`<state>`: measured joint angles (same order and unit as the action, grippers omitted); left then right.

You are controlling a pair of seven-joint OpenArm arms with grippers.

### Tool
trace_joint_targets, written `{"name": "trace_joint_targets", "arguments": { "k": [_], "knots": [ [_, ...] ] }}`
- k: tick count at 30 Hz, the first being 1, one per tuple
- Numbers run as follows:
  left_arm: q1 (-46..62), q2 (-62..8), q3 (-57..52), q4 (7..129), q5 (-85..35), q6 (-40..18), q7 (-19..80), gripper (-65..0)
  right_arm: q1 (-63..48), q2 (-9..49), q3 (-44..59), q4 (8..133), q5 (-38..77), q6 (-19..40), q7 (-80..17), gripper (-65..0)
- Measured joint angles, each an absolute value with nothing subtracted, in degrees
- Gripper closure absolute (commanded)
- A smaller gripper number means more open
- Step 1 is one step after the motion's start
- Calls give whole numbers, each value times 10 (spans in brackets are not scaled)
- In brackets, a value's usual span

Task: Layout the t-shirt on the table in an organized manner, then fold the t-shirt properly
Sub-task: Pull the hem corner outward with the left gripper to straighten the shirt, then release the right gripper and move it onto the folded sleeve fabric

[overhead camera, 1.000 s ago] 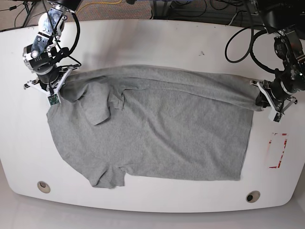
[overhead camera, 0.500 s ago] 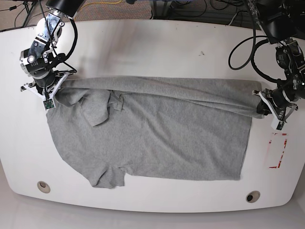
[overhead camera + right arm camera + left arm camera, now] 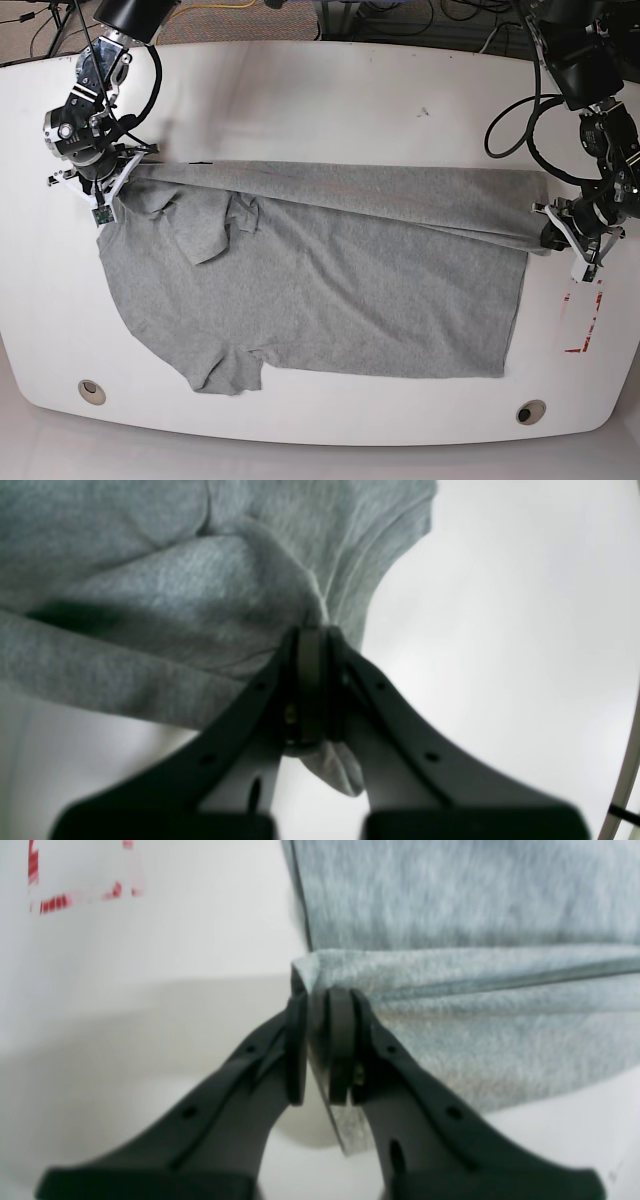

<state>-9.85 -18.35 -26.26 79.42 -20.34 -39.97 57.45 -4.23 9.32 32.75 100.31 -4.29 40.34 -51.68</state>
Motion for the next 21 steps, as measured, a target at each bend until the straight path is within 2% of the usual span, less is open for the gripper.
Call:
{"name": "trace_joint_targets", "arguments": {
  "k": [2,4,10,12,14,18,21],
  "knots": [
    [-98,-186,-252,780,-201,-399,562,-50,-44,93,328,996,-43,403,-519,-24],
    [-98,-189,-234,767,-197,-399,550,-50,-44,93,328,992,-43,403,-521,-68],
    [-97,-190,-207,747,-197,-399,539,-65,-43,94,328,985,-43,403,-521,-292],
    [-102,-191,-198,743,-196,-400,537,-104,-43,94,328,985,-43,403,-521,-342],
    [-109,-192,-190,741,-193,-399,537,-171,-43,94,328,986,-43,403,-521,-384],
    [-128,-191,-186,741,-197,-399,529,-304,-37,92,327,1006,-45,403,-509,-403],
    [-134,-192,-186,745,-200,-399,525,-350,-33,95,327,1031,-43,403,-502,-406]
  ]
}}
